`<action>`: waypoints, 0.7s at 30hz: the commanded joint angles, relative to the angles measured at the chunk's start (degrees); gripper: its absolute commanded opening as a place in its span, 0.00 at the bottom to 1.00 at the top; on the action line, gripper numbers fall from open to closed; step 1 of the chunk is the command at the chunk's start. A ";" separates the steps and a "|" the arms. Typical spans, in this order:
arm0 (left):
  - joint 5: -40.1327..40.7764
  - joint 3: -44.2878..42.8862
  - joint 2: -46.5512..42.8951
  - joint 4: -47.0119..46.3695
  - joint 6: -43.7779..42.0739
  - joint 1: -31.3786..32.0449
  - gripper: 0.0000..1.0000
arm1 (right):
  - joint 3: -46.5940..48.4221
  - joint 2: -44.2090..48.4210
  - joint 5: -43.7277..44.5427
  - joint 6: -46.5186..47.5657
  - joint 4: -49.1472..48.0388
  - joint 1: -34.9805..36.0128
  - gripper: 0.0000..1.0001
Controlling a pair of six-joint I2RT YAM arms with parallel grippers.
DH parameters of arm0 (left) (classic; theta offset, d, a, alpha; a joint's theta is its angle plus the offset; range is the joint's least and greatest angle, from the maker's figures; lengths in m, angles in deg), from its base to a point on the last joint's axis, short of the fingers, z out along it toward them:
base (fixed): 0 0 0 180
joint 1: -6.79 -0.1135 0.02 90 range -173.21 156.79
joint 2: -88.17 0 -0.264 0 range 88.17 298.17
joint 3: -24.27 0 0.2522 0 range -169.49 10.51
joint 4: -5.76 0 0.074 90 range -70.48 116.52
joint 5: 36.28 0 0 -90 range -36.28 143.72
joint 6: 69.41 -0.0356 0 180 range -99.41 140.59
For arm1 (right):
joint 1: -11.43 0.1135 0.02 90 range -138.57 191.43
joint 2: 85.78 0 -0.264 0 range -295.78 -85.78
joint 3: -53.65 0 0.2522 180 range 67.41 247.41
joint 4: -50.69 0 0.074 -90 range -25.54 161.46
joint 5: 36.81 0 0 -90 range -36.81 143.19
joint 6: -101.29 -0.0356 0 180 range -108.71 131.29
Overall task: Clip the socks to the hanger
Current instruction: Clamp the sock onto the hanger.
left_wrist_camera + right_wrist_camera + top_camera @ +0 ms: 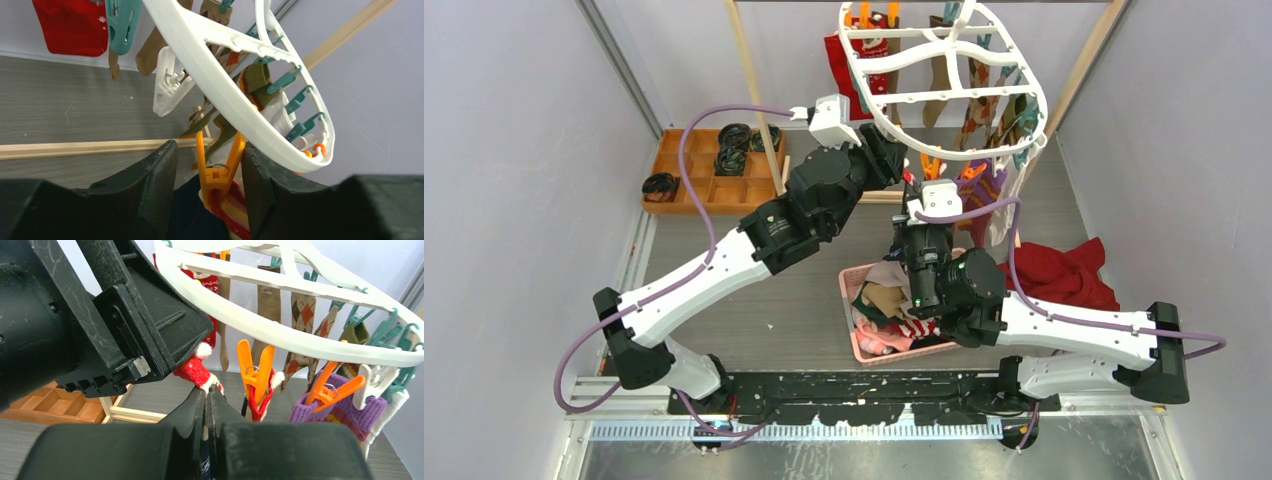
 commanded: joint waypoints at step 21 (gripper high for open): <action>-24.28 17.15 -24.09 -0.34 -1.35 -0.12 0.72 | -6.20 11.83 8.00 -1.25 -0.27 0.20 0.01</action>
